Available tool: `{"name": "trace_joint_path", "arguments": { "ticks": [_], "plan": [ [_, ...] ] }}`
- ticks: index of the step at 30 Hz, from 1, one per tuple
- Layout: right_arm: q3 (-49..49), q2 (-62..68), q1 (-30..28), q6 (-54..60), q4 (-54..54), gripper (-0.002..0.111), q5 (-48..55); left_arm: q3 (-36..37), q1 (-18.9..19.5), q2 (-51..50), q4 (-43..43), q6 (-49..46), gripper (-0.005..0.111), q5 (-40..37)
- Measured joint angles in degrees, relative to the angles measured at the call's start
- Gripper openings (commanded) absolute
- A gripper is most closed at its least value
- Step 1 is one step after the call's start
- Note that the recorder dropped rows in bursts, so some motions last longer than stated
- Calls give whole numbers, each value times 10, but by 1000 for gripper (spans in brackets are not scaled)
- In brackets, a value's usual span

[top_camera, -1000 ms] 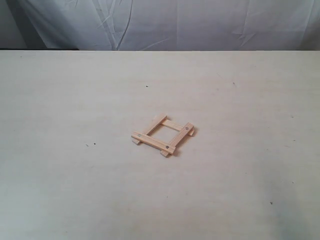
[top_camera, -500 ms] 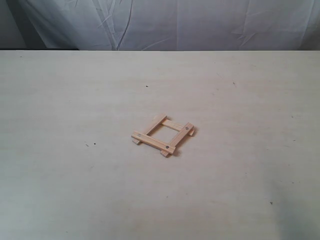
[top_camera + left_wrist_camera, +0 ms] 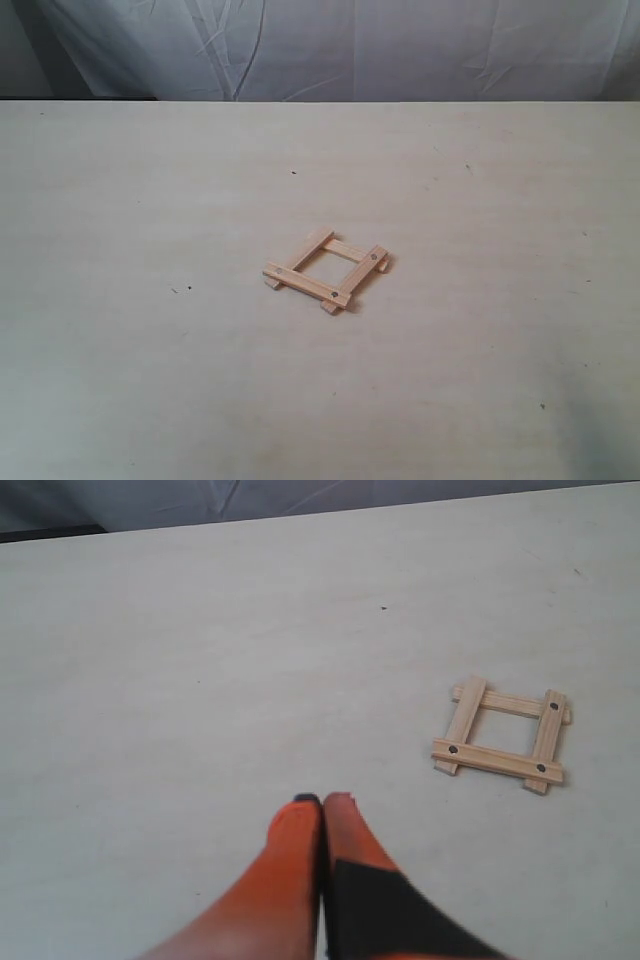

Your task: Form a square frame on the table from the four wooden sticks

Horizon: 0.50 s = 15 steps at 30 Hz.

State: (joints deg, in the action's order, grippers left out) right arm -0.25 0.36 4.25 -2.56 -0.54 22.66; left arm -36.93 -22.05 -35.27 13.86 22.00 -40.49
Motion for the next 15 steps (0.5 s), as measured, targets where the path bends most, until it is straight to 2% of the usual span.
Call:
{"name": "trace_joint_path", "arguments": {
  "ticks": [15],
  "plan": [
    [1, 0, 0, 0, 0, -1, -8, 0, 0, 0, 0, 0, 0, 0]
  ]
}}
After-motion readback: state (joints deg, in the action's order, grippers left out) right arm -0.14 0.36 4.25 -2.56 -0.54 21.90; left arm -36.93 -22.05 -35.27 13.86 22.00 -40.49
